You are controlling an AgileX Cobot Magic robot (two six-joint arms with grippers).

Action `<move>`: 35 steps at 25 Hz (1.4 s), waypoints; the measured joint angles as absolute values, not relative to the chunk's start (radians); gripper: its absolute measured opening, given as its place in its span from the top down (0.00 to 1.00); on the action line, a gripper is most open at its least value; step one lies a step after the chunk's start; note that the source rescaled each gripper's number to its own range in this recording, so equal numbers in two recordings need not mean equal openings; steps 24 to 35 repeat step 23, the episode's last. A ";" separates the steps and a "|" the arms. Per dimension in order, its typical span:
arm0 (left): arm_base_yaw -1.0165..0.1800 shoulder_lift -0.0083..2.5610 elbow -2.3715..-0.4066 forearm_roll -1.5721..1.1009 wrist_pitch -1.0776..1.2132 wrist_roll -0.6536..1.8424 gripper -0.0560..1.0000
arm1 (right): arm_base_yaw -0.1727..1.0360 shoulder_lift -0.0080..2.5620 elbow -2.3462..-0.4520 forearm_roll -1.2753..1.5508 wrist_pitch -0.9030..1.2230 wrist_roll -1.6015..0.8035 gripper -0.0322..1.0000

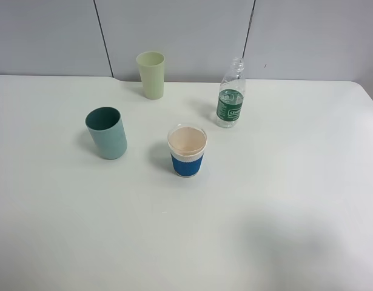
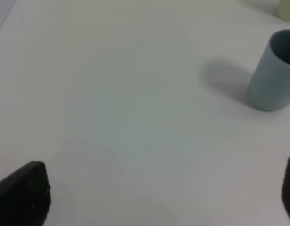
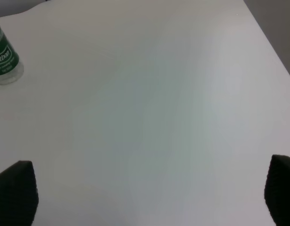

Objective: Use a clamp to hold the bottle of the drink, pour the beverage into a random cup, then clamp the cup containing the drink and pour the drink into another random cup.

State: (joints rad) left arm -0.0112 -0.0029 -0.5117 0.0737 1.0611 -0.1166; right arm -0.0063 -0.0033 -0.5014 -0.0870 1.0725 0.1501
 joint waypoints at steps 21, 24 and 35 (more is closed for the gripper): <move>-0.011 -0.003 -0.512 0.074 1.061 -0.117 0.00 | -0.006 -0.003 -0.501 -0.087 1.073 0.150 0.00; -0.011 -0.003 -0.512 0.074 1.061 -0.117 0.00 | -0.006 -0.003 -0.501 -0.087 1.073 0.150 0.00; -0.011 -0.003 -0.512 0.074 1.061 -0.117 0.00 | -0.006 -0.003 -0.501 -0.087 1.073 0.150 0.00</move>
